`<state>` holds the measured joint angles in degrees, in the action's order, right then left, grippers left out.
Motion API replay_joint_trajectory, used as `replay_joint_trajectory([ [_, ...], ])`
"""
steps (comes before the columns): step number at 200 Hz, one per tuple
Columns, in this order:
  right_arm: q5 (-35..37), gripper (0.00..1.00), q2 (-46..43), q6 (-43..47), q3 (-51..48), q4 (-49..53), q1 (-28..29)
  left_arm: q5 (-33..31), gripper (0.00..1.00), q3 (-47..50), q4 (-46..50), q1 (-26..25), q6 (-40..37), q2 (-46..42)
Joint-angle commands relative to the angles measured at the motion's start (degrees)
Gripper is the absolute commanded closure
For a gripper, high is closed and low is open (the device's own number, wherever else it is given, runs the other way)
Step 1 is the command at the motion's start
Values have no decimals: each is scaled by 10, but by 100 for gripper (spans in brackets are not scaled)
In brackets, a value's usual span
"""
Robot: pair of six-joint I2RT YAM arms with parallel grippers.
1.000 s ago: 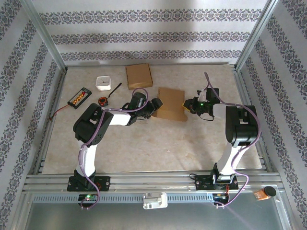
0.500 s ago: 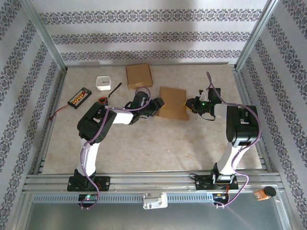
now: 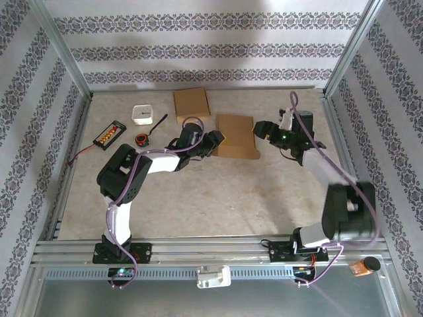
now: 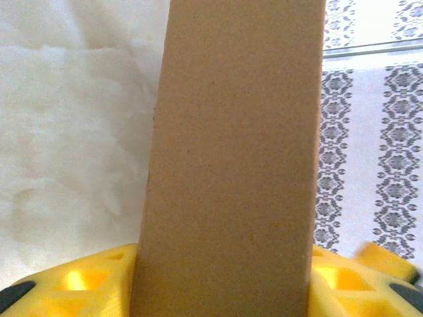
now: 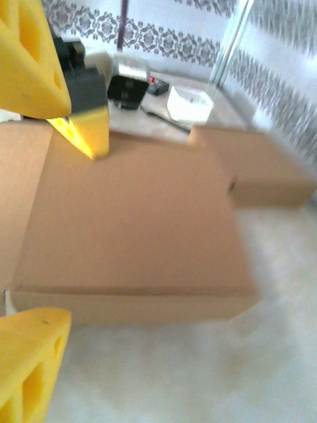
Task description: Fold the paper box
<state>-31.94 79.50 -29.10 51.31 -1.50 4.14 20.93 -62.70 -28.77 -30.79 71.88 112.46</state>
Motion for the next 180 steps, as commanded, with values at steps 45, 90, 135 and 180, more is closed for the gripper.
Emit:
replay_joint_trajectory([
  [45,192,6,-155,536,-122,-161,243,-19,61,19,132,42,-55,-150],
  [90,295,2,-86,791,-104,-173,315,-10,61,46,155,65,-32,-203],
  [135,416,2,49,1006,-65,-259,322,3,61,49,172,76,-27,-223],
  [180,484,2,147,1053,-24,-396,322,14,61,76,128,77,15,-225],
])
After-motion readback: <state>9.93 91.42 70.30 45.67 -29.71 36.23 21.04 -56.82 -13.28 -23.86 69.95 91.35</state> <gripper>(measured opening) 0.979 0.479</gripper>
